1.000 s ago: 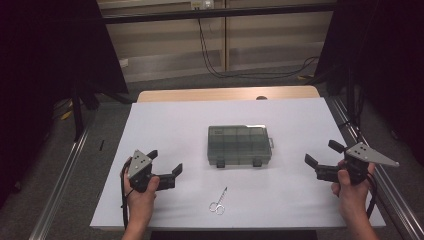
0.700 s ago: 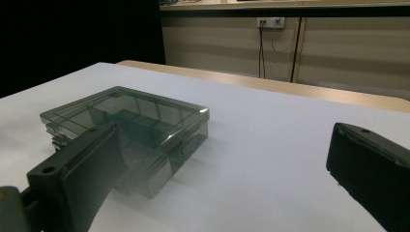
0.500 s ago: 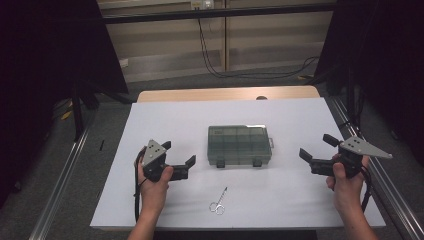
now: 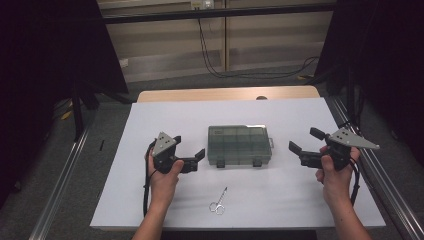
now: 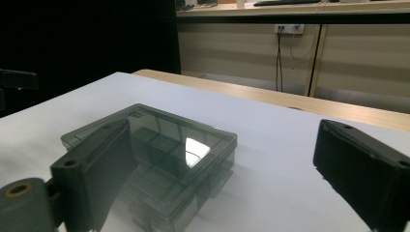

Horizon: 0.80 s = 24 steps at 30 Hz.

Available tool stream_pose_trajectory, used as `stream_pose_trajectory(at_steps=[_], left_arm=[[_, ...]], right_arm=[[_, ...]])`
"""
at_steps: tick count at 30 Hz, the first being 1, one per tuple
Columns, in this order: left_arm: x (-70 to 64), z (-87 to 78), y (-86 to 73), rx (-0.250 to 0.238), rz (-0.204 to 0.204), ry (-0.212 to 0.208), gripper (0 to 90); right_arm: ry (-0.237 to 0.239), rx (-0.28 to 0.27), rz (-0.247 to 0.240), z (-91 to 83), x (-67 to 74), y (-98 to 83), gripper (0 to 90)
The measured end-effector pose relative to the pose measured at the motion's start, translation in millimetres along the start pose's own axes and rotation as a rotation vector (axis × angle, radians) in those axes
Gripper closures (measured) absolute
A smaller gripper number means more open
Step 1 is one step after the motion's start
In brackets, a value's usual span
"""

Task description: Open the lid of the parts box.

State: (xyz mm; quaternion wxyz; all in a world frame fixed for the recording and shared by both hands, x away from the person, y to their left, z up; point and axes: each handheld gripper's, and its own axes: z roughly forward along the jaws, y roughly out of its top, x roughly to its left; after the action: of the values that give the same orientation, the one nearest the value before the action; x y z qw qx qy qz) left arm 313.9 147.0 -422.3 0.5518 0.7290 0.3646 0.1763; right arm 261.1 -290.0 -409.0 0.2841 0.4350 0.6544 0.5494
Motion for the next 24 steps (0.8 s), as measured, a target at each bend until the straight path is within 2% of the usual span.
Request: stream_pose_trajectory(at_steps=[2,5,6,8,10,12,13,14,15,16,18,19,21,22,23,24], left_arm=[[0.4,0.5,1.1,0.002,-0.002,-0.018,1.2],[-0.9,1.6,1.5,0.002,0.001,-0.016,3.0],[-1.6,2.0,1.2,0.010,0.000,-0.016,5.6],[-2.1,2.6,0.5,0.015,-0.022,-0.018,7.2],[-2.3,3.1,0.1,0.024,-0.032,-0.029,14.2],[-4.6,2.8,-0.4,0.026,-0.039,-0.025,22.2],[-5.5,2.6,-0.9,0.032,-0.043,-0.042,28.9],[-5.6,1.9,-2.4,0.045,-0.041,-0.082,44.9],[-5.6,1.9,-2.4,0.045,-0.041,-0.082,49.2],[-5.5,1.6,-4.0,0.056,-0.033,-0.096,49.2],[-5.3,1.2,-7.1,0.075,-0.031,-0.107,61.5],[-5.2,1.2,-8.5,0.095,-0.034,-0.100,70.9],[-4.0,2.3,-13.2,0.119,-0.051,-0.113,78.3],[-4.0,2.3,-13.2,0.119,-0.051,-0.113,81.7],[-3.9,2.0,-14.6,0.125,-0.044,-0.103,81.7],[-3.2,1.9,-16.4,0.133,-0.039,-0.109,85.8]], right_arm=[[0.007,0.004,0.010,3.0,1.5,2.4,12.1],[0.025,0.022,0.011,8.7,3.4,4.8,13.6],[0.042,0.037,0.003,12.4,5.0,4.8,14.8],[0.044,0.036,0.009,13.5,6.5,4.7,15.2],[0.076,0.033,0.003,14.4,8.2,3.8,20.5],[0.094,0.040,0.001,15.3,11.8,4.0,34.3],[0.097,0.048,-0.007,16.1,13.2,4.2,41.6],[0.117,0.069,-0.015,16.8,15.5,4.4,51.7],[0.117,0.069,-0.015,16.8,15.5,4.4,51.7],[0.120,0.086,-0.028,17.0,16.8,4.4,55.7],[0.118,0.117,-0.070,18.5,20.0,4.0,66.6],[0.128,0.139,-0.085,19.0,21.9,2.8,75.8],[0.148,0.162,-0.088,19.6,22.2,1.5,85.2],[0.148,0.162,-0.088,19.6,22.2,1.5,85.2],[0.168,0.170,-0.085,20.3,22.3,0.8,88.7],[0.177,0.181,-0.083,20.7,22.3,0.0,90.0]])
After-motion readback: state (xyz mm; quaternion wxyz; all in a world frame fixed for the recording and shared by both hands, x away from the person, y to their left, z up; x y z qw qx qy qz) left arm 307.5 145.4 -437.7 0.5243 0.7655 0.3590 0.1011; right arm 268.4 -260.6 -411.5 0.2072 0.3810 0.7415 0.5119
